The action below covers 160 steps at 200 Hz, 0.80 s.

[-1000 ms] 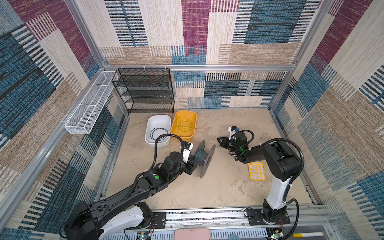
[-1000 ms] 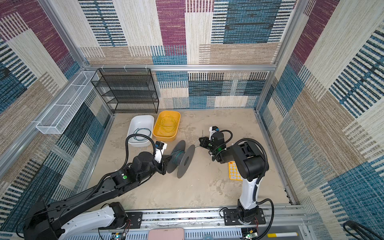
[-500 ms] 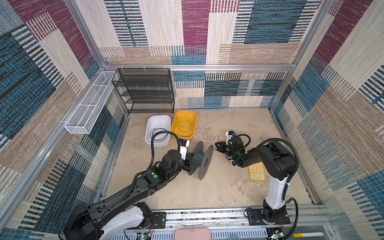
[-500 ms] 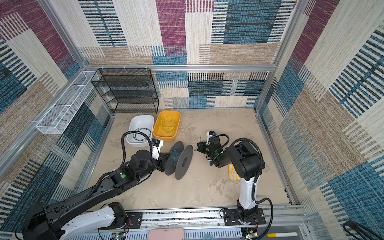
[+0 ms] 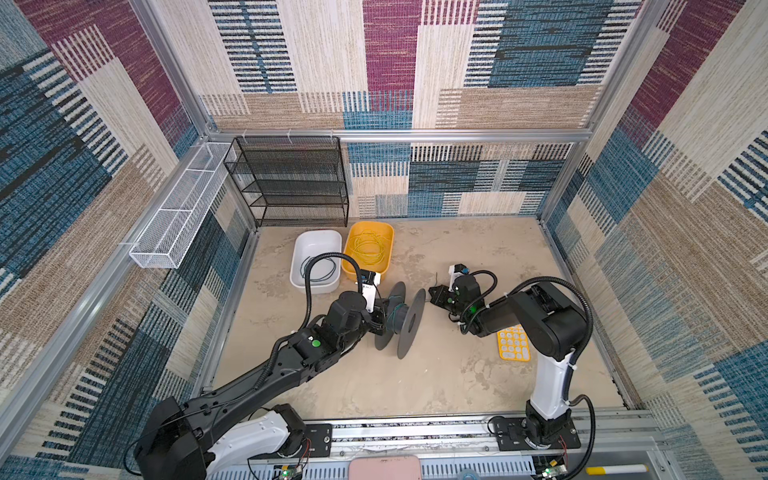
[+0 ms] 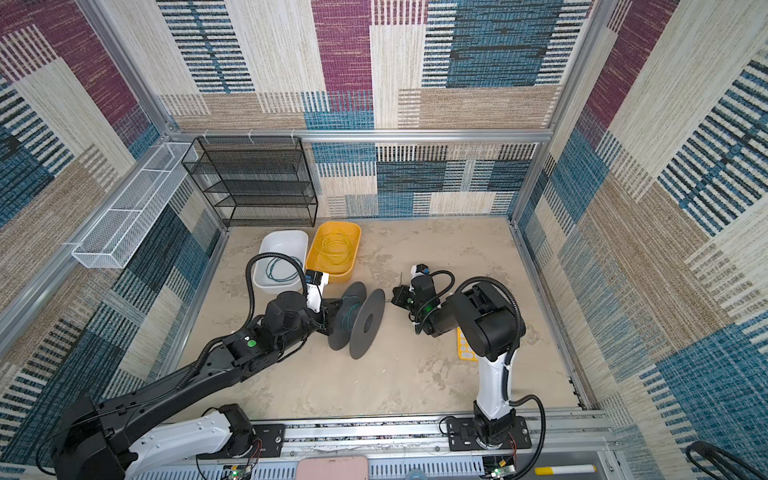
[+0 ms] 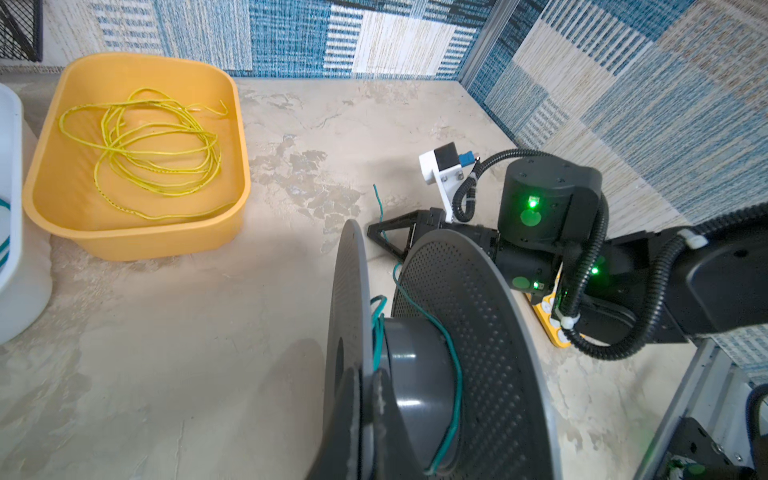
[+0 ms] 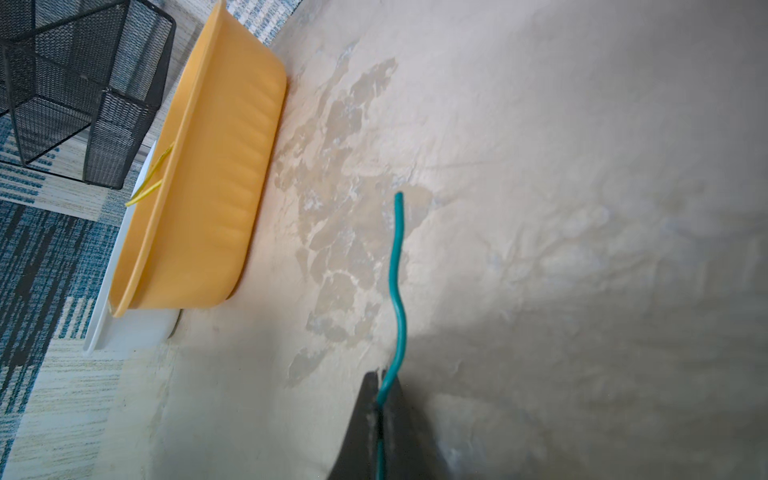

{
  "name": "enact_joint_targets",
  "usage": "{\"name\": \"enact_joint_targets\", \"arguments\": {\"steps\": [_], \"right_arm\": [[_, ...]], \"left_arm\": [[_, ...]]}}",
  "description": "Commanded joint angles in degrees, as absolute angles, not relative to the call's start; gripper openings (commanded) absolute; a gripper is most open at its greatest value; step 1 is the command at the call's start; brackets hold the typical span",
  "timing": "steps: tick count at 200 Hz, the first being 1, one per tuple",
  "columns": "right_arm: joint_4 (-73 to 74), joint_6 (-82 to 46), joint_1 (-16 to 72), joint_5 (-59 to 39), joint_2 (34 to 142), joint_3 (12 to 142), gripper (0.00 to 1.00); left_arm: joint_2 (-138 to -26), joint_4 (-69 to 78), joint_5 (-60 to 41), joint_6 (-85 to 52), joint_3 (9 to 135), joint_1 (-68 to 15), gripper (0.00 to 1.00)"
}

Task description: Wrap the cables

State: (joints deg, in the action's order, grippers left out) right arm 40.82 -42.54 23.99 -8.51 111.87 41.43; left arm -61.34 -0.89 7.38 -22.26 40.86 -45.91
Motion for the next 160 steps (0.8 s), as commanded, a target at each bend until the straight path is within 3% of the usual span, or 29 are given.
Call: {"name": "enact_joint_targets", "arguments": {"steps": [1, 107, 160], "right_arm": [[38.6, -43.6, 24.0, -7.3, 112.5, 42.1, 0.0], [37.9, -43.3, 24.0, -6.7, 111.2, 43.0, 0.0], [38.1, -43.1, 24.0, -7.0, 110.0, 42.5, 0.0]], "left_arm": [[-61.0, -3.0, 8.2, -19.3, 41.1, -47.2, 0.0], [-69.0, -23.6, 13.7, -18.7, 48.0, -53.2, 0.0], [-73.1, -30.1, 11.7, -20.2, 51.4, -53.8, 0.02]]}}
